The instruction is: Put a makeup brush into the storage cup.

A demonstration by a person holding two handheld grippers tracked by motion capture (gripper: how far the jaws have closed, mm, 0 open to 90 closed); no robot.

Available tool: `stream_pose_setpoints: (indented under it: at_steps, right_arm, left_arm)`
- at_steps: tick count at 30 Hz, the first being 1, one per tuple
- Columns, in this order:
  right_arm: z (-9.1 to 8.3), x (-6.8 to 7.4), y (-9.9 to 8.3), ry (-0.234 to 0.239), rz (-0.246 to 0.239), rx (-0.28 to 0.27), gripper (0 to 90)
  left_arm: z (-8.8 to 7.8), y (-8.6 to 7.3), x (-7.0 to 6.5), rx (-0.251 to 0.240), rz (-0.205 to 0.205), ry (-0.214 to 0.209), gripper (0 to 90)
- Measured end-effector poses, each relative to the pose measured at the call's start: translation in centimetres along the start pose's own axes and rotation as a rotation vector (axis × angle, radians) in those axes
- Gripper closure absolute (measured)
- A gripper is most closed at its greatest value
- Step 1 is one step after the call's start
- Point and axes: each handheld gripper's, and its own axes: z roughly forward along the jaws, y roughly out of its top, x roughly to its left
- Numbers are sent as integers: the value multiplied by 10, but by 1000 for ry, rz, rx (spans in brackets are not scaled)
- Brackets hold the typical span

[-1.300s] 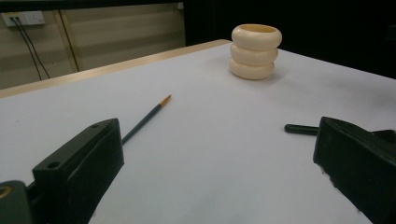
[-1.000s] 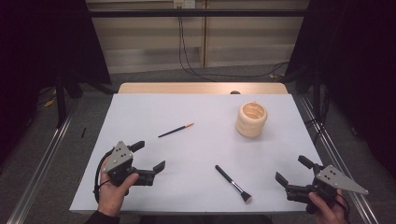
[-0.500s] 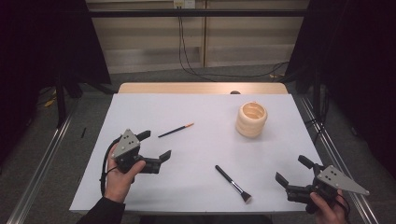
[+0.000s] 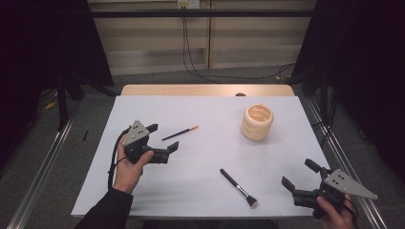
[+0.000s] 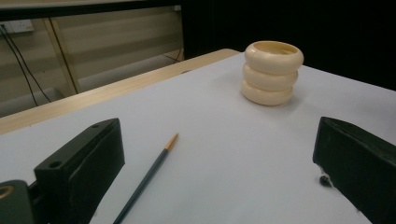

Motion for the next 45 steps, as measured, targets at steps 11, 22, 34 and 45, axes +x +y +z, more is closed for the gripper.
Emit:
stream_pose_setpoints:
  at_steps: [11, 22, 34, 45]
  right_arm:
    - [1, 0, 0, 3, -1, 5, 0]
    - [1, -1, 0, 4, 14, -2, 0]
    - [1, 0, 0, 9, 12, 2, 0]
    - [1, -1, -1, 10, 7, 1, 0]
  left_arm:
    - [25, 14, 12, 31, 16, -4, 16]
    - [51, 34, 24, 3, 20, -13, 21]
    - [78, 53, 46, 39, 51, 49, 21]
    - [90, 60, 59, 124, 36, 35, 23]
